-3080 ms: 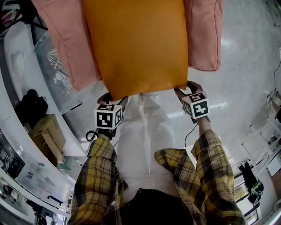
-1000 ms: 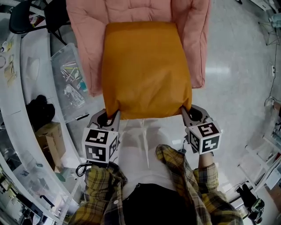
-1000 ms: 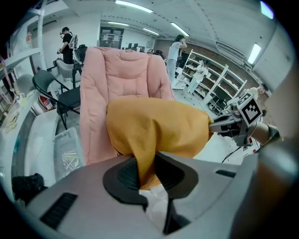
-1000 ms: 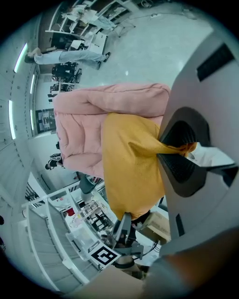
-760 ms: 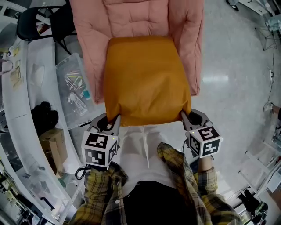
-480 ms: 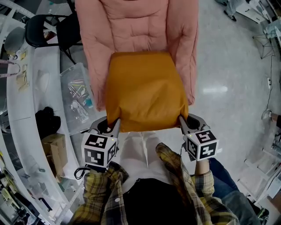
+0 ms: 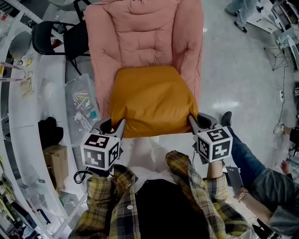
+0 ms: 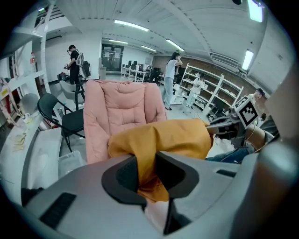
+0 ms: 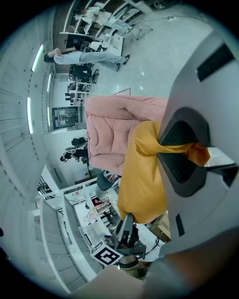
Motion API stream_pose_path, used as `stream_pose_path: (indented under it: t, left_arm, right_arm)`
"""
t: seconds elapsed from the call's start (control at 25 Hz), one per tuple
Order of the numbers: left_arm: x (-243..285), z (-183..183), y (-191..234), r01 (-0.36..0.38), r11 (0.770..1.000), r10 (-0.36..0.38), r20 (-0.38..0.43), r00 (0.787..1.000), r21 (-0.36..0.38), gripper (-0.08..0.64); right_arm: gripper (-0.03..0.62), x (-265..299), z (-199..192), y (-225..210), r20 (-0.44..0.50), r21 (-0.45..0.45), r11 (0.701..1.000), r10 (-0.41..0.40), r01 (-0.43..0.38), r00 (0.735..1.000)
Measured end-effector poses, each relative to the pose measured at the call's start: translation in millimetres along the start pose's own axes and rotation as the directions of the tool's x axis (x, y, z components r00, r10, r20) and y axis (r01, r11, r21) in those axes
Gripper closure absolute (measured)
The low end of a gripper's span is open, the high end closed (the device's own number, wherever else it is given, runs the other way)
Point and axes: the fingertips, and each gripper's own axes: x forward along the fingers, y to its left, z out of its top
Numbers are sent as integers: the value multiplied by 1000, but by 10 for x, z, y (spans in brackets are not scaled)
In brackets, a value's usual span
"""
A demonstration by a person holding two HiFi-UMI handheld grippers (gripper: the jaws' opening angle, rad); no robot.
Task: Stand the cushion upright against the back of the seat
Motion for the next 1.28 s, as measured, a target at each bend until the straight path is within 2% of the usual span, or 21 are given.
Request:
stream_pose_path:
  t: [0.24, 0.48, 0.88, 1.04, 1.28]
  left_arm:
    - [70, 119, 68, 23, 1000, -24, -7, 1000, -7, 471]
    - [239, 465, 251, 51, 999, -51, -1, 999, -10, 465]
    - [621, 1185, 723, 91, 996, -91, -8, 996, 16, 439]
    - [810, 1512, 902, 128, 992, -129, 2, 992, 20, 434]
    - [1062, 2004, 1189, 179, 984, -179, 28, 983, -11, 433]
  right_arm:
    - [548, 94, 108, -49, -18, 2, 1000, -1, 1, 1000]
    - [548, 327, 451, -212, -8, 17, 1000, -18, 18, 1000]
    - [546, 777, 1253, -527, 6, 71, 996, -52, 51, 999]
    - [545, 985, 1582, -688, 43, 119, 991, -65, 60, 997]
    - [542, 1298, 2110, -928, 96, 167, 983, -92, 75, 991]
